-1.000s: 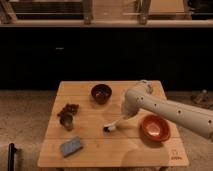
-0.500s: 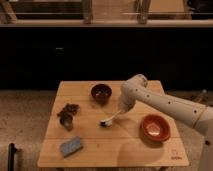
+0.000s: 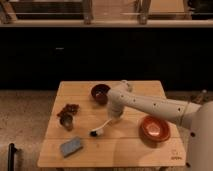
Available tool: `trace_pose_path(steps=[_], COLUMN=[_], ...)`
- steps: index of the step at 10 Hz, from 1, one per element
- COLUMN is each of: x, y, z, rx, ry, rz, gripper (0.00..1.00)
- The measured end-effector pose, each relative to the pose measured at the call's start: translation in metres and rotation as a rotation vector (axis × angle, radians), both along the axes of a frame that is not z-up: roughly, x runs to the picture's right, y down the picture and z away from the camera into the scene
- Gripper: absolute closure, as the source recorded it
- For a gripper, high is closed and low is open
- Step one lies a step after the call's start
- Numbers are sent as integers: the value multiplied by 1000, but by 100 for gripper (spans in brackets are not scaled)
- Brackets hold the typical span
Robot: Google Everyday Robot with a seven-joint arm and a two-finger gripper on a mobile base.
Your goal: Wipe table surface with brush
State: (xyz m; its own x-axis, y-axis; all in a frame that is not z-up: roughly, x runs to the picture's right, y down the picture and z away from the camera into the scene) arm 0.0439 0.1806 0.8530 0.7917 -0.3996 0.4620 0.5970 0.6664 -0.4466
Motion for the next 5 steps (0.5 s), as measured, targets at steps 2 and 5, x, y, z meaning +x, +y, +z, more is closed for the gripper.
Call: trace_pose_path(steps=[2,5], x=[23,79], y=[9,6], z=[5,9], rx=[-24,-25], ry=[26,92], rz=[20,90], gripper=[100,100])
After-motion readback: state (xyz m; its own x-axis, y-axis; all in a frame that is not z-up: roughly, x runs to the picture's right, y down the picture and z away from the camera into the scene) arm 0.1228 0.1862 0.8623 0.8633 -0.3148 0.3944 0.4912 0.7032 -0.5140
